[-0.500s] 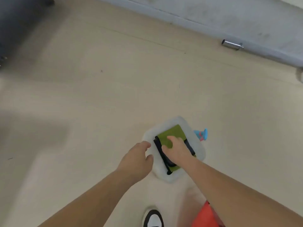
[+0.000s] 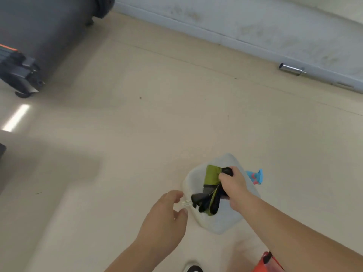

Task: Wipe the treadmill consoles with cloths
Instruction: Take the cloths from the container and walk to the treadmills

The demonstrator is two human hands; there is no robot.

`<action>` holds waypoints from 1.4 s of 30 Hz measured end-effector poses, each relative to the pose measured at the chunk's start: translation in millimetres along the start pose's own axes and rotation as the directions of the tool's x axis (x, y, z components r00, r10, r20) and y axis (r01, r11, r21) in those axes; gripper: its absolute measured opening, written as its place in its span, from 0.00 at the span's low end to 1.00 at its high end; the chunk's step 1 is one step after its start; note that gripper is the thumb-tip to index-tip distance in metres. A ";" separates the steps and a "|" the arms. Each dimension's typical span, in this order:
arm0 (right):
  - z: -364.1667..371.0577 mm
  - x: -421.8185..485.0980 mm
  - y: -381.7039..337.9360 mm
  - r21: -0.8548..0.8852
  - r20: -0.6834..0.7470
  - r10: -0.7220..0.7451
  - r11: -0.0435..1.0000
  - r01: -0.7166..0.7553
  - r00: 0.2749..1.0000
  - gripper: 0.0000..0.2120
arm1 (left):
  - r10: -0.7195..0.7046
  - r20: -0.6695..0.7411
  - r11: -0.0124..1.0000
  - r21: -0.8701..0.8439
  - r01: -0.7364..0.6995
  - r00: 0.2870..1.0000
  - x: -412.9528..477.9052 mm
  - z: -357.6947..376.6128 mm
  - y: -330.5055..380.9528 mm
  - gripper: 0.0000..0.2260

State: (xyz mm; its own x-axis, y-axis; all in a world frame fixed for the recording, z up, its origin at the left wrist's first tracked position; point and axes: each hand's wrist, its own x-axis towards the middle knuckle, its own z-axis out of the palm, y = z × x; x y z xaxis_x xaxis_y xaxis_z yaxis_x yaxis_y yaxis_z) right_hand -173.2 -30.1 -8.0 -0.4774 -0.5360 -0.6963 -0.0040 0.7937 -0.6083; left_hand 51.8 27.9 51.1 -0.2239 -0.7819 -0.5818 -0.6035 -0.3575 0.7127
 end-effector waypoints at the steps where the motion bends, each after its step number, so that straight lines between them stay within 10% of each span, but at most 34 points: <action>1: 2.1 -23.7 -20.2 0.136 0.054 0.024 0.990 -0.031 0.998 0.10 | 0.010 -0.032 0.999 -0.050 -0.011 0.999 -14.9 -13.4 14.3 0.14; 6: 19.9 -187.2 -154.6 0.454 0.392 -0.148 0.889 -0.051 0.908 0.12 | 0.123 -0.322 0.968 -0.168 -0.184 0.939 -107.6 -102.7 103.3 0.21; 15: 18.5 -530.7 -373.1 0.531 0.661 -0.510 0.836 0.138 0.550 0.10 | 0.066 -0.815 0.887 -0.217 -0.408 0.576 -353.1 -302.9 261.1 0.16; 25: 66.6 -840.7 -311.4 0.346 0.911 -0.383 0.911 0.225 0.153 0.13 | -0.178 -0.976 0.887 -0.216 -0.407 0.128 -644.7 -370.7 198.2 0.27; 29: 114.6 -940.8 -233.7 0.196 0.970 -0.227 0.941 0.276 0.087 0.14 | -0.311 -0.949 0.909 -0.282 -0.306 -0.050 -749.3 -367.1 114.1 0.24; 42: 280.3 -1184.3 -79.2 -0.285 0.956 0.252 0.917 0.277 0.151 0.21 | -0.616 -0.770 0.734 -0.482 -0.479 -0.168 -978.4 -408.8 -82.1 0.09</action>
State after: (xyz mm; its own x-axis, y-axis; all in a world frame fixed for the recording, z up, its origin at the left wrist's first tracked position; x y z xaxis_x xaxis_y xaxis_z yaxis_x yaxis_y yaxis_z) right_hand 638.8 461.2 757.9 0.7668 -0.1563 -0.6226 -0.3868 0.6615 -0.6425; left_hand 633.2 613.5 722.1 0.9983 -0.0418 -0.0395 0.0336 -0.1342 0.9904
